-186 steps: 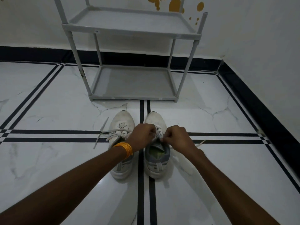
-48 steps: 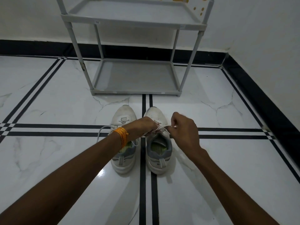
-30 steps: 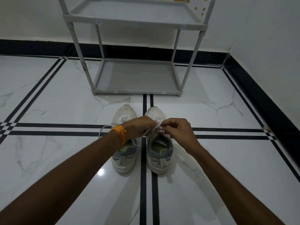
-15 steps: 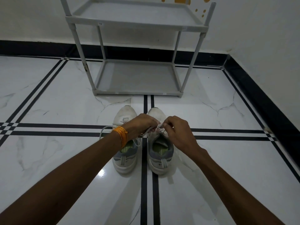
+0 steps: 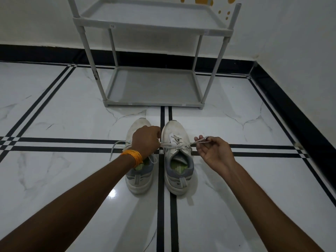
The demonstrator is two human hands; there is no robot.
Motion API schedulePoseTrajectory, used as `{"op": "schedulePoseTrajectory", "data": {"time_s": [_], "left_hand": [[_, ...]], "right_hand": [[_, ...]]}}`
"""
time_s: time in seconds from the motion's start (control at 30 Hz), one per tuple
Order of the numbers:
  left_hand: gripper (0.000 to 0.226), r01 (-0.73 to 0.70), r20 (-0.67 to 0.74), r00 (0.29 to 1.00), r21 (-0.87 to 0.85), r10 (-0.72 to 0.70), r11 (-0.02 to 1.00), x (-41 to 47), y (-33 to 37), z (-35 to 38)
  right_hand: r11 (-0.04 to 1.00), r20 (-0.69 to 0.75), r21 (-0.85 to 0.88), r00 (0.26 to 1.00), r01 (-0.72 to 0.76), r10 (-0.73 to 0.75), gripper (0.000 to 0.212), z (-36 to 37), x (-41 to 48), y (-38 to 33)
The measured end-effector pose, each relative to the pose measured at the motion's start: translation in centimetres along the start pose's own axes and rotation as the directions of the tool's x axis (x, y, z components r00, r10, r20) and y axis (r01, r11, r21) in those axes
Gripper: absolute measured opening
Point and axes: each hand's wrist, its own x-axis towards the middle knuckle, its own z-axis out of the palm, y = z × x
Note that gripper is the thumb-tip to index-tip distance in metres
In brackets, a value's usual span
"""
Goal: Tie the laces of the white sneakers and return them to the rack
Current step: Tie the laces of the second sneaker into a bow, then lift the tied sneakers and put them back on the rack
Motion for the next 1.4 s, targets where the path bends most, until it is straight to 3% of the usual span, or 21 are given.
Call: {"op": "schedulePoseTrajectory", "data": {"time_s": [0.13,0.2,0.23,0.27,0.3,0.33,0.37,0.4,0.43,0.53,0.57,0.63,0.73,0.83,0.97,1.2,1.33,1.4], "left_hand": [[0.015,-0.028,-0.007,1.0,0.007,0.028,1.0,0.1,0.0,0.3],[0.015,0.0,-0.049,0.999,-0.223,-0.011,0.975,0.4,0.0,0.1],[0.017,0.061,-0.011,0.997,-0.461,-0.074,0.885,0.5,0.0,-0.1],[0.02,0.151,0.086,0.988,-0.713,-0.129,0.684,0.6,0.3,-0.5],[0.023,0.241,0.196,0.969,-0.875,-0.147,0.421,0.5,0.7,-0.9],[0.025,0.305,0.281,0.949,-0.933,-0.141,0.191,0.3,1.0,-1.1],[0.025,0.337,0.324,0.935,-0.939,-0.141,0.074,0.2,1.3,-1.1],[0.025,0.354,0.343,0.927,-0.934,-0.149,0.054,0.0,1.4,-1.0],[0.024,0.351,0.329,0.93,-0.927,-0.165,0.13,-0.1,1.4,-0.8],[0.022,0.172,0.116,0.985,-0.728,-0.128,0.664,0.1,0.6,0.2],[0.023,0.094,0.053,0.996,-0.614,-0.078,0.784,0.4,0.5,0.5],[0.022,-0.02,-0.016,1.0,-0.439,0.014,0.898,0.7,0.5,0.9],[0.019,-0.096,-0.007,0.995,-0.298,0.098,0.95,0.6,0.4,1.4],[0.017,-0.082,0.032,0.995,-0.277,0.095,0.957,0.6,0.1,1.8],[0.019,-0.066,0.036,0.996,-0.262,0.078,0.963,0.9,-0.1,2.0],[0.02,-0.048,0.041,0.997,-0.283,0.062,0.958,0.8,-0.4,2.3],[0.022,-0.067,0.029,0.997,-0.279,0.078,0.958,0.6,-0.2,2.2],[0.022,-0.065,0.041,0.995,-0.374,0.086,0.925,0.2,0.3,1.6]], "right_hand": [[0.986,-0.027,0.158,0.998,-0.059,0.064,0.038,-0.5,0.9,1.3],[0.991,-0.055,0.128,0.997,-0.042,0.05,0.038,-0.2,1.2,1.5],[0.994,-0.061,0.108,0.997,-0.031,0.038,0.038,-0.1,1.4,1.5],[0.996,-0.058,0.091,0.998,-0.025,0.03,0.039,0.2,1.5,1.5],[0.997,-0.053,0.068,0.998,-0.024,0.027,0.04,0.4,1.7,1.5],[0.999,-0.05,0.039,0.998,-0.022,0.024,0.04,0.7,1.8,1.6],[1.0,-0.054,-0.006,0.998,-0.013,0.012,0.04,0.9,1.9,1.7],[0.998,-0.066,-0.07,0.998,0.008,-0.013,0.04,1.0,2.0,1.7],[0.986,-0.082,-0.159,0.995,0.043,-0.056,0.039,1.2,2.1,1.8],[0.867,-0.113,-0.474,0.965,0.155,-0.235,0.037,1.2,2.3,1.7],[0.818,-0.118,-0.548,0.953,0.173,-0.281,0.036,1.1,2.4,1.7],[0.755,-0.135,-0.629,0.932,0.182,-0.337,0.035,0.6,2.6,1.6],[0.714,-0.183,-0.682,0.907,0.161,-0.379,0.036,0.2,3.1,2.0],[0.611,-0.169,-0.772,0.871,0.175,-0.462,0.037,-0.1,3.7,2.3],[0.561,-0.167,-0.809,0.845,0.177,-0.508,0.034,-0.4,4.2,2.5],[0.551,-0.157,-0.811,0.835,0.195,-0.527,0.033,-0.5,4.1,2.4],[0.475,-0.077,-0.851,0.841,0.225,-0.536,0.035,0.1,3.4,2.5],[0.447,-0.018,-0.863,0.868,0.237,-0.497,0.033,0.3,2.8,2.2]]}}
